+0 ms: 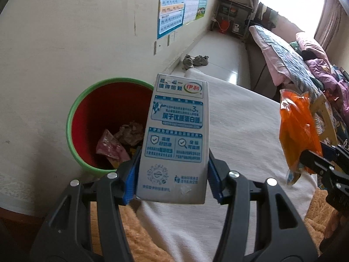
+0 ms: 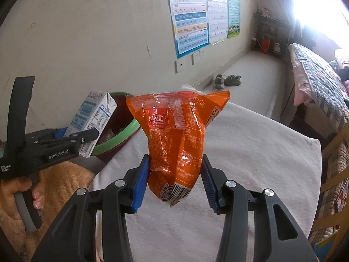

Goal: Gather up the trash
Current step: 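Lift and carry the milk carton and orange bag over the red bin, then open both grippers to drop the carton and orange bag into the bin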

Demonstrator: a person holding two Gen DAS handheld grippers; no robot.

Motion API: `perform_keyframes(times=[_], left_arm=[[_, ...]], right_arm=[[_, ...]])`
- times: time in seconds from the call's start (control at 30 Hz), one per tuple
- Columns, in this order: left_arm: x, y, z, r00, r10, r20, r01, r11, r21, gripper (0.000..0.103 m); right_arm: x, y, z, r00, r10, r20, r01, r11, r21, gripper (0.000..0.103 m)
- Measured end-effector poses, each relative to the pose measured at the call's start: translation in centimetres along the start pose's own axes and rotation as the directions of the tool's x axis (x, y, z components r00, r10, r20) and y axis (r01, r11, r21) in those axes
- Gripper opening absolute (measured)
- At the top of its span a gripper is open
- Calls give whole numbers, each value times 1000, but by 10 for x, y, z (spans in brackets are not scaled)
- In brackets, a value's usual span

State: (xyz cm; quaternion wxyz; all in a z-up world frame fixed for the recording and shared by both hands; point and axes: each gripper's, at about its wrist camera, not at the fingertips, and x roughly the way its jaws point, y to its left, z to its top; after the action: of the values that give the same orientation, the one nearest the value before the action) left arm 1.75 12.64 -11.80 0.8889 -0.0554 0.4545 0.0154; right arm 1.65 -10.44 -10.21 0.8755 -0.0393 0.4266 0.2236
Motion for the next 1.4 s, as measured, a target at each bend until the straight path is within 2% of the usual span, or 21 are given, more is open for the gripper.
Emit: perform_keyframes(times=[0.7, 1.03, 1.1, 1.4], left_arm=[[7, 36, -5, 996, 82, -27, -83, 995, -48, 52], [17, 63, 3, 989, 142, -32, -144, 988, -59, 49], [21, 68, 6, 989, 146, -39, -148, 987, -60, 47], [26, 85, 8, 988, 144, -46, -148, 984, -101, 46]], right_arm=[[42, 43, 20, 995, 79, -60, -83, 994, -73, 45], [76, 68, 53, 989, 127, -71, -134, 987, -94, 45], [85, 72, 59, 988, 136, -79, -143, 985, -91, 45], [109, 90, 81, 978, 176, -108, -185, 980, -79, 45]])
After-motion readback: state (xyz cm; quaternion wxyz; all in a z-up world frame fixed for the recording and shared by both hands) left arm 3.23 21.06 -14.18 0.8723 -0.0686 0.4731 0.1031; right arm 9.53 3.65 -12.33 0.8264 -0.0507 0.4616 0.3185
